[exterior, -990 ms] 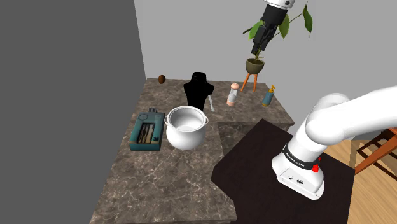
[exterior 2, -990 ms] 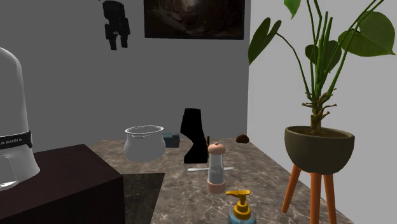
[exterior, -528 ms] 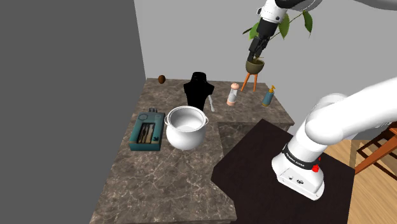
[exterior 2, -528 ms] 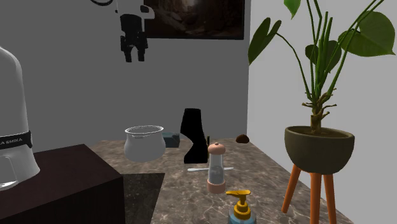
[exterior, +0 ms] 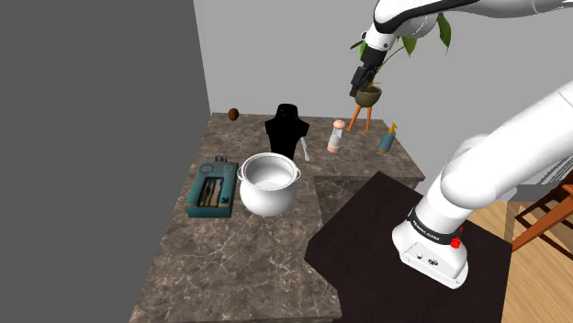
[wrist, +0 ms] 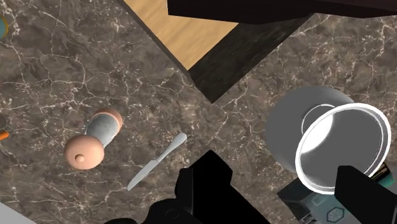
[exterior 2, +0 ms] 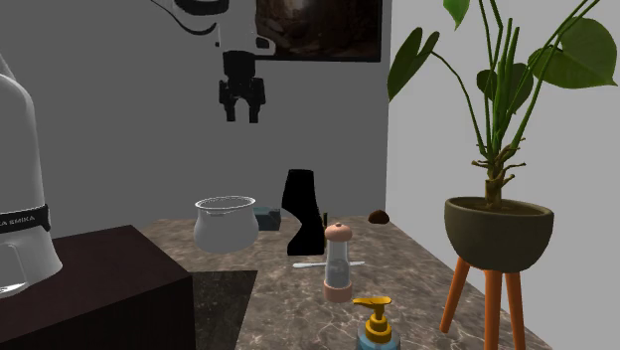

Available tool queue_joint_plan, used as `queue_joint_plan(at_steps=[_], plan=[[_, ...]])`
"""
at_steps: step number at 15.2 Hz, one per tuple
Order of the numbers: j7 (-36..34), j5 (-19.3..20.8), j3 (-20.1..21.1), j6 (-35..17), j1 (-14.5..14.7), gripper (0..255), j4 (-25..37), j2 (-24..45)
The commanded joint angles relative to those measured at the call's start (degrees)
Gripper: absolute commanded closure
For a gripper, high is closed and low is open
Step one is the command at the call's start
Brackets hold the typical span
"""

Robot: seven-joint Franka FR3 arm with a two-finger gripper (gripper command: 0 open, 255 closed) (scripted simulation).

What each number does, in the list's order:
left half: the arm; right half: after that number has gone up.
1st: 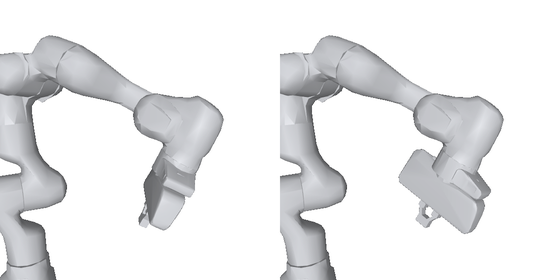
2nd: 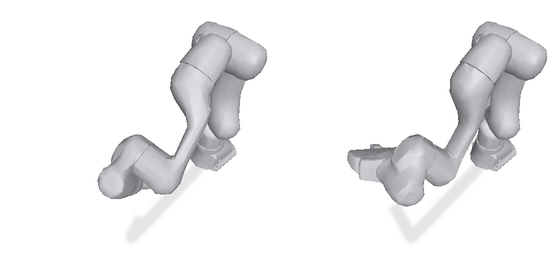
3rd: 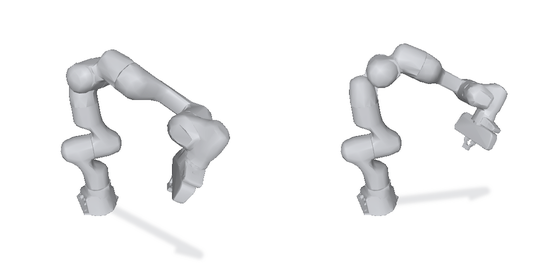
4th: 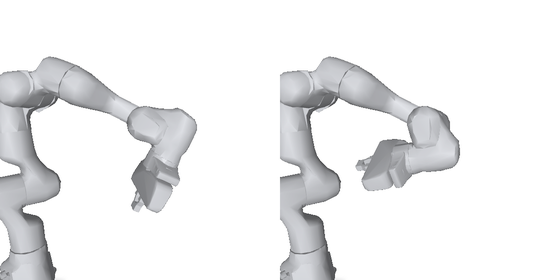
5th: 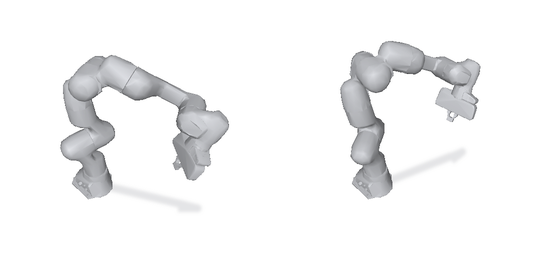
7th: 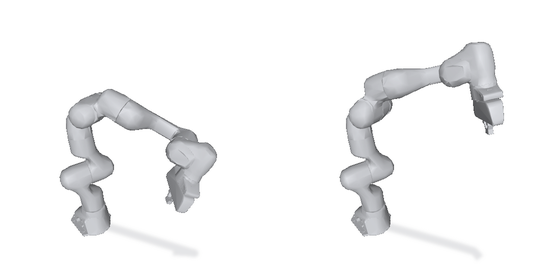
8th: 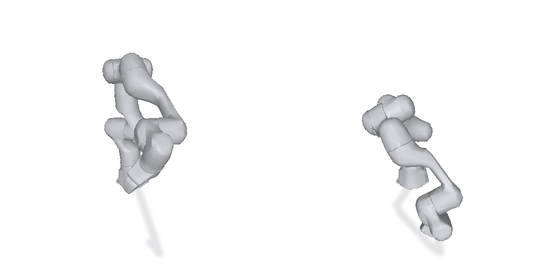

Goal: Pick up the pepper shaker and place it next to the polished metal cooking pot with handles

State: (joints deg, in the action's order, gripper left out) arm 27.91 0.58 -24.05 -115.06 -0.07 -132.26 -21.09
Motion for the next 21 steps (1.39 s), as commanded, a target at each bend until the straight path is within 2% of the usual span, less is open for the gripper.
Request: queue_joint_plan(at_steps=[1,6,10,16,21], plan=[[3.2,-1.5,-2.3,-2.4,0.3,0,1.2,4.2],[11.8,-7.9,-6.8,-6.4,0.8,0,6.3,15.8],[19.4,-15.0,-8.6,-7.9,-0.3,0,11.8,26.1],[28.5,-25.0,-7.4,-7.3,-5.6,0,22.7,41.5],[32.9,-30.4,-4.6,-5.4,-11.5,0,33.9,53.6]])
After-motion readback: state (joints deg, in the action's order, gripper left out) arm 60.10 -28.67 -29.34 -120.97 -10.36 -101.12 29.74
